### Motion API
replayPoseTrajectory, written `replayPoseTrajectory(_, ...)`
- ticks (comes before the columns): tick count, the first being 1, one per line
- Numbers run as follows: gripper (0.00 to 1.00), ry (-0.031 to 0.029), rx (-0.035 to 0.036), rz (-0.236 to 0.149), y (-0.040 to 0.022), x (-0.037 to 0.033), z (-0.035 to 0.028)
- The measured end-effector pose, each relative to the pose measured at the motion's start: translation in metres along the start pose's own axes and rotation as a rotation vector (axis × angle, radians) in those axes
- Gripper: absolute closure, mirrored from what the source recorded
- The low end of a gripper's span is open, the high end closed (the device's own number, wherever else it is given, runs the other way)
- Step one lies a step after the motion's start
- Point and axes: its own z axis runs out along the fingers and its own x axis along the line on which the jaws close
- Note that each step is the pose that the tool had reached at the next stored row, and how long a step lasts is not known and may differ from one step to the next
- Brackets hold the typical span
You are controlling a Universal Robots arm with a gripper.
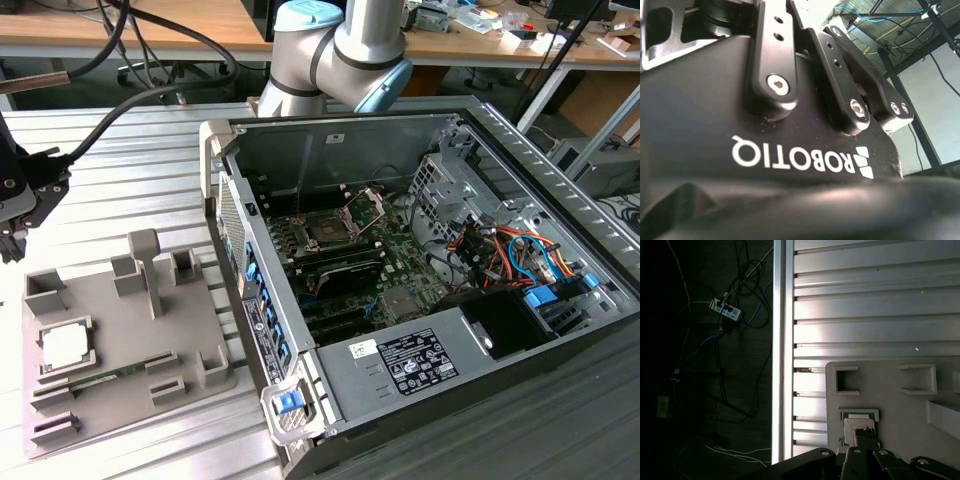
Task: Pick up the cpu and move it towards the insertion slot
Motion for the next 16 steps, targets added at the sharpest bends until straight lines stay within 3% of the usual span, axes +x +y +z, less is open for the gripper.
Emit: replayPoseTrajectory(16, 0.89, 0.0001, 0.0000, 0.000, -0.0001, 0.0000, 0.0035)
